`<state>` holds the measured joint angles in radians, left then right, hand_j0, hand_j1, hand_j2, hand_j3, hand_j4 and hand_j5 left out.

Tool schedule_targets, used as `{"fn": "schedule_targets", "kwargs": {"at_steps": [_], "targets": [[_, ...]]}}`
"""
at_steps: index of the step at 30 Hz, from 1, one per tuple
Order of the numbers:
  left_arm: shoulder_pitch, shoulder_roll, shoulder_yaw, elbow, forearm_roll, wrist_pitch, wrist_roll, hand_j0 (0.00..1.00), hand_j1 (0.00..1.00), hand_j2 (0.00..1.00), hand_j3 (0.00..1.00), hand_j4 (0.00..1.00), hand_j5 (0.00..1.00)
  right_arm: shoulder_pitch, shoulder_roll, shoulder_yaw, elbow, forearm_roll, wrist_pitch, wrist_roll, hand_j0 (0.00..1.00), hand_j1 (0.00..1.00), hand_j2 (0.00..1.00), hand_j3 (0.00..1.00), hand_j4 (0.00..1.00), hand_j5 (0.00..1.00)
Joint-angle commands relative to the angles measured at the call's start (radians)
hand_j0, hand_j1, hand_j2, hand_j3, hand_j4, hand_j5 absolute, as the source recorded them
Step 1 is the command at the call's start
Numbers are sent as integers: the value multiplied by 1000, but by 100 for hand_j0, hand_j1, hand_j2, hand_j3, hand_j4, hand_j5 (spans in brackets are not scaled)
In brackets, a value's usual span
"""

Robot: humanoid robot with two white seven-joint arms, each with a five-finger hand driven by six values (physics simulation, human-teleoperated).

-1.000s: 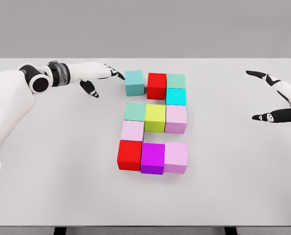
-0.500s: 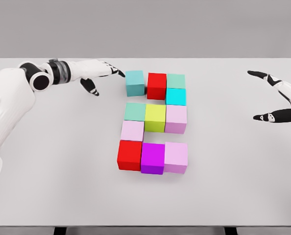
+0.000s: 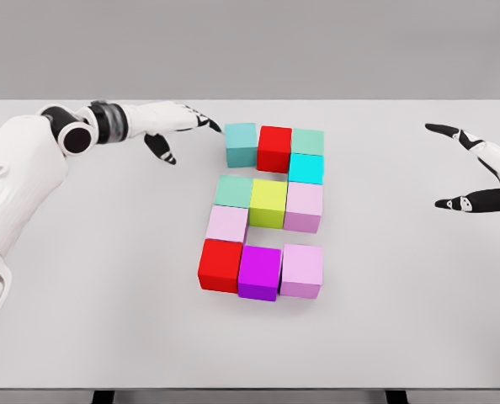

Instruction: Assemble the squares on the desktop into the number 2

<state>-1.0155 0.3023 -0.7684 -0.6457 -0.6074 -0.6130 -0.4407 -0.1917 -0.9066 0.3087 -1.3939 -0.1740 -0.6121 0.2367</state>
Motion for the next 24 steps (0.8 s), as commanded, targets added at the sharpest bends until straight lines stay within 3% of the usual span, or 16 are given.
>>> {"fn": "schedule_targets", "kwargs": {"at_steps": [1, 8, 14, 19, 24], "targets": [[0, 8, 6, 11, 8, 2, 0, 94, 94, 94, 94, 94, 94, 0, -1, 0, -1, -9, 1, 0, 100, 100, 100, 100, 100, 100], [0, 70, 11, 4, 29, 2, 3, 100, 100, 100, 100, 100, 100, 0, -1, 0, -1, -9, 1, 0, 100, 100, 100, 100, 100, 100], [8, 181, 17, -8, 161, 2, 5, 100, 100, 100, 100, 100, 100, 0, -1, -2, -2, -9, 1, 0, 100, 100, 100, 100, 100, 100], [23, 242, 15, -123, 196, 2, 8, 100, 100, 100, 100, 100, 100, 0, -1, -2, -2, -9, 1, 0, 100, 100, 100, 100, 100, 100], [94, 327, 17, -247, 210, 2, 8, 100, 100, 100, 100, 100, 100, 0, 0, 0, -2, -9, 1, 0, 100, 100, 100, 100, 100, 100]]}}
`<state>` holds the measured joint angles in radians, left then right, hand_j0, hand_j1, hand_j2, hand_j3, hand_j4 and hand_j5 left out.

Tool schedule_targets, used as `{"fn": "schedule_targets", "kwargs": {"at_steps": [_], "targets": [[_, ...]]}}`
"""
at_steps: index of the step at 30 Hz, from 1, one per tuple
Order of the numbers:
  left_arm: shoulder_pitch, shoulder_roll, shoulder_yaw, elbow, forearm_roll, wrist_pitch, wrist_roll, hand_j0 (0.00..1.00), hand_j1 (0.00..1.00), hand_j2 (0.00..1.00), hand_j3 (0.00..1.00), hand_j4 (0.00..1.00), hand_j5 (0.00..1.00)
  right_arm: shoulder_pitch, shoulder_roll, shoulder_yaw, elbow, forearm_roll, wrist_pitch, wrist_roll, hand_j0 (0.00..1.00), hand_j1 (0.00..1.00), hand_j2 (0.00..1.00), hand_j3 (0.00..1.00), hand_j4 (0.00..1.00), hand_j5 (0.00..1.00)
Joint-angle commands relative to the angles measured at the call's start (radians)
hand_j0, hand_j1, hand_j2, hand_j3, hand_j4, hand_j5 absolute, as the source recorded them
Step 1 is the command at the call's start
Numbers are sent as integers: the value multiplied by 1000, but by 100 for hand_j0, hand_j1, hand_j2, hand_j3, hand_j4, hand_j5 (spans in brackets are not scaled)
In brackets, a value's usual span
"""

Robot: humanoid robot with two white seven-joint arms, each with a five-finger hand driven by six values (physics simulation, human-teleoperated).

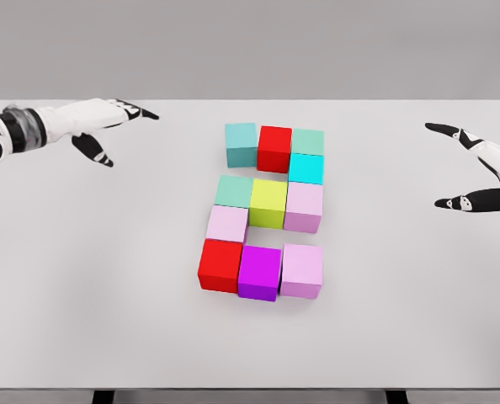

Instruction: Assemble the squares on the desktop into the number 2

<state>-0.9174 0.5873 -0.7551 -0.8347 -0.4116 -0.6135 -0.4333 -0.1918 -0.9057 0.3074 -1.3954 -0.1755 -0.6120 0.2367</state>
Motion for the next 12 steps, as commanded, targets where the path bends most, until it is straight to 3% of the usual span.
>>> {"fn": "schedule_targets", "kwargs": {"at_steps": [1, 7, 12], "targets": [[2, 52, 3, -66, 14, 3, 1, 100, 100, 100, 100, 100, 100, 0, -1, -1, -1, -7, 1, 0, 100, 100, 100, 100, 100, 100], [14, 146, 6, -66, 14, 3, 1, 100, 100, 100, 100, 100, 100, 0, -2, -1, 1, -7, 1, 0, 100, 100, 100, 100, 100, 100], [31, 172, 17, -50, 16, 3, 1, 100, 100, 100, 100, 100, 100, 0, -1, -1, 1, -7, 1, 0, 100, 100, 100, 100, 100, 100]]}}
